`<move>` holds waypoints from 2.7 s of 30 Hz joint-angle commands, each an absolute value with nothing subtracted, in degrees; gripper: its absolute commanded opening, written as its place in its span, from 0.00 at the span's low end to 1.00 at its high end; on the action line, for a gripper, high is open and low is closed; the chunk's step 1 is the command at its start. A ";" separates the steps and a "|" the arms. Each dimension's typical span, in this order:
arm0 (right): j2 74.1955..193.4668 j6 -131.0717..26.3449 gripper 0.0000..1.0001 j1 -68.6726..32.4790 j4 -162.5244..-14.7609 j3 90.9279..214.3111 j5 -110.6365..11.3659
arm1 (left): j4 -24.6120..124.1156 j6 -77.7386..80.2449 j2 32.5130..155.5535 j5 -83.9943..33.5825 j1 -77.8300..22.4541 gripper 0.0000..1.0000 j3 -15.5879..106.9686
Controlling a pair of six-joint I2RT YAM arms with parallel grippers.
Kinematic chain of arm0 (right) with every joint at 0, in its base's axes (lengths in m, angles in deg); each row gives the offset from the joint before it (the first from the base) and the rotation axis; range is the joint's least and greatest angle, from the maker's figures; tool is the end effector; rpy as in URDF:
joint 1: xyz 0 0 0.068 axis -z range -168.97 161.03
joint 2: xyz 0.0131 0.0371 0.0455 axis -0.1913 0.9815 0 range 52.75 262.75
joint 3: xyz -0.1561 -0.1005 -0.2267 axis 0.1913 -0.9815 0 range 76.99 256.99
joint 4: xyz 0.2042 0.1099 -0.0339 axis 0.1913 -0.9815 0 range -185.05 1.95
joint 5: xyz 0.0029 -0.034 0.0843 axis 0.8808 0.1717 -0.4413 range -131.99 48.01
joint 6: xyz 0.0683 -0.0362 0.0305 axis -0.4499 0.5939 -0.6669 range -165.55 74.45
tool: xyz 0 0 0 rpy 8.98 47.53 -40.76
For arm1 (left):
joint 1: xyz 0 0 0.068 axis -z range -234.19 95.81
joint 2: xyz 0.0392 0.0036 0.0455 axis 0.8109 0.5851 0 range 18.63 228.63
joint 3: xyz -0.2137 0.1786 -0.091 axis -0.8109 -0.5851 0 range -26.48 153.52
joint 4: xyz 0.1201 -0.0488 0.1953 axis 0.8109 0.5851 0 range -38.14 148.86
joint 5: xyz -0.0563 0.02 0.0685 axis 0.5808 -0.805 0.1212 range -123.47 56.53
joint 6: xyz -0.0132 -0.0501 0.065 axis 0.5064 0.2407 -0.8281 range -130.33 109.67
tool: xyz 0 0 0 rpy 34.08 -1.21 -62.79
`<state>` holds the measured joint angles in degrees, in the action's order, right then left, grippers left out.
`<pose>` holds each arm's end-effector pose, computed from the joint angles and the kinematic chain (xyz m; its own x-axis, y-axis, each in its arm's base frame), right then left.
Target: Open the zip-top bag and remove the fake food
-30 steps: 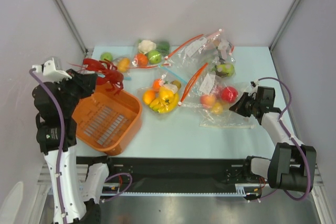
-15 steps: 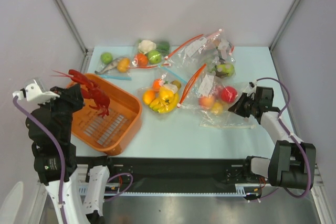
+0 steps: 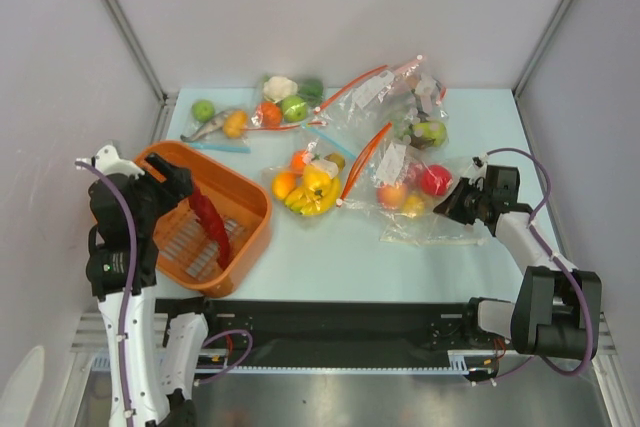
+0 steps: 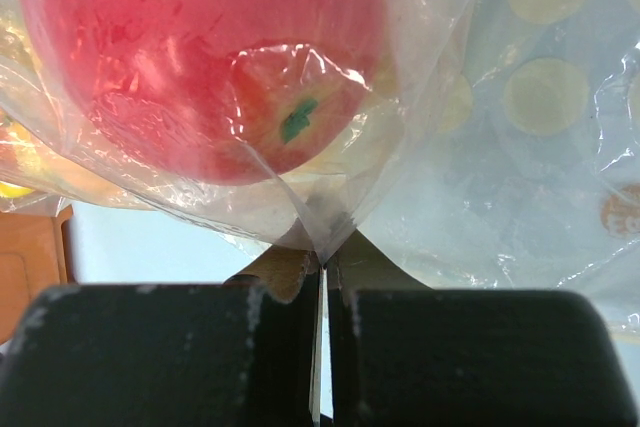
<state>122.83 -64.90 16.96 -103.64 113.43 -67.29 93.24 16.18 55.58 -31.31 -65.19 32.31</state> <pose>0.2291 0.0073 0.2059 -0.7717 0.3814 -0.5089 0.0758 0.8497 0.5217 0.1070 0.0180 0.3717 -0.2244 -0.4980 -0.8377 -0.2861 0.8554 -0.4318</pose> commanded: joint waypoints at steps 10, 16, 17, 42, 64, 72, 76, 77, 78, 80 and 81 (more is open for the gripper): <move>121.83 -64.01 0.00 16.57 -103.60 115.39 -67.39 | 90.97 9.19 58.52 -31.19 -65.53 0.97 40.75; 121.66 -64.01 0.00 16.57 -103.78 115.39 -67.31 | 84.65 10.59 62.57 -24.94 -60.55 0.89 39.71; 121.57 -64.01 0.00 16.57 -103.87 115.48 -67.39 | 82.81 10.94 63.88 -26.25 -57.99 0.88 39.18; 120.34 -64.53 0.00 17.88 -104.57 115.57 -66.87 | 63.02 2.42 121.98 -11.50 -23.34 0.46 67.03; 121.57 -64.62 0.00 18.50 -105.10 116.18 -66.87 | 61.01 -0.13 132.71 2.91 -18.06 0.40 62.83; 122.18 -64.80 0.00 18.50 -104.75 116.36 -67.22 | 48.29 4.34 133.50 16.35 -17.89 0.40 55.71; 122.27 -64.71 0.00 18.50 -105.10 116.18 -67.13 | 44.12 7.42 133.24 19.53 -17.10 0.43 53.59; 122.27 -64.71 0.00 18.50 -105.01 116.01 -67.04 | 44.03 7.43 133.15 19.70 -16.84 0.45 53.59; 122.45 -64.71 0.00 18.50 -104.92 116.01 -67.04 | 43.77 7.51 132.97 19.71 -16.22 0.47 53.50; 122.62 -64.80 0.00 18.50 -104.75 115.92 -67.13 | 43.77 7.43 132.62 19.79 -15.43 0.49 53.68; 122.71 -64.80 0.00 18.50 -104.75 116.09 -67.31 | 43.51 7.34 132.53 19.71 -14.82 0.53 53.68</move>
